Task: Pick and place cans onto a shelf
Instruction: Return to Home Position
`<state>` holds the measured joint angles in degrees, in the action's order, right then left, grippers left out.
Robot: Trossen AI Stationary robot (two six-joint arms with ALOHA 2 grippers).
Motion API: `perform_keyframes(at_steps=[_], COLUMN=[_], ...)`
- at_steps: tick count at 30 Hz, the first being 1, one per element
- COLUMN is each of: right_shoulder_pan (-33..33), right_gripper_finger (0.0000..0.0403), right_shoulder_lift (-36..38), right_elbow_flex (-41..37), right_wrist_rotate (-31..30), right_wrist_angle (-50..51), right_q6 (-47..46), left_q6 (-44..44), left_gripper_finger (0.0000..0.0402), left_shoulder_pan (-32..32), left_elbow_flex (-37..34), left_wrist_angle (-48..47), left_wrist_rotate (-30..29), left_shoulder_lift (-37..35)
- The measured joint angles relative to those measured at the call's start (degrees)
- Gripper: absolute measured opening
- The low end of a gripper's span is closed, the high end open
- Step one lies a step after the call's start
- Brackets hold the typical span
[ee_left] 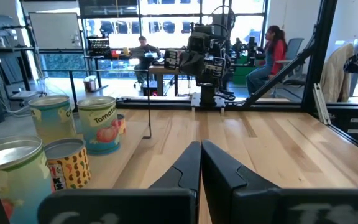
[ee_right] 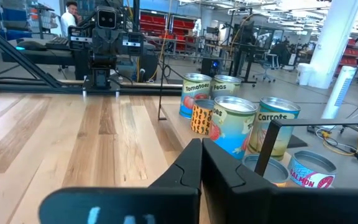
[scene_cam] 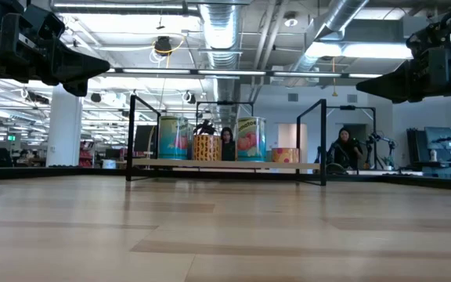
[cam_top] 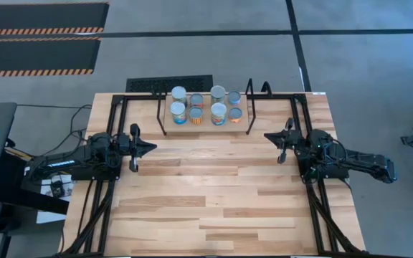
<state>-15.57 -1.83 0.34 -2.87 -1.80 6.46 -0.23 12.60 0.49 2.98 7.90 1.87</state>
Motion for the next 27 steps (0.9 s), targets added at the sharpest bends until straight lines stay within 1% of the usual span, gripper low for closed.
perform_keyframes(at_steps=[27], right_shoulder_pan=[0.0], right_gripper_finger=[0.0032], right_shoulder_lift=[0.0], right_elbow_flex=[0.0], right_wrist_rotate=[0.0], right_wrist_angle=[0.0], right_q6=[0.0], left_q6=[0.0], left_gripper_finger=[0.0002], left_shoulder_pan=[0.0], left_elbow_flex=[0.0], left_wrist_angle=[0.0], left_wrist_rotate=[0.0], left_shoulder_lift=[0.0])
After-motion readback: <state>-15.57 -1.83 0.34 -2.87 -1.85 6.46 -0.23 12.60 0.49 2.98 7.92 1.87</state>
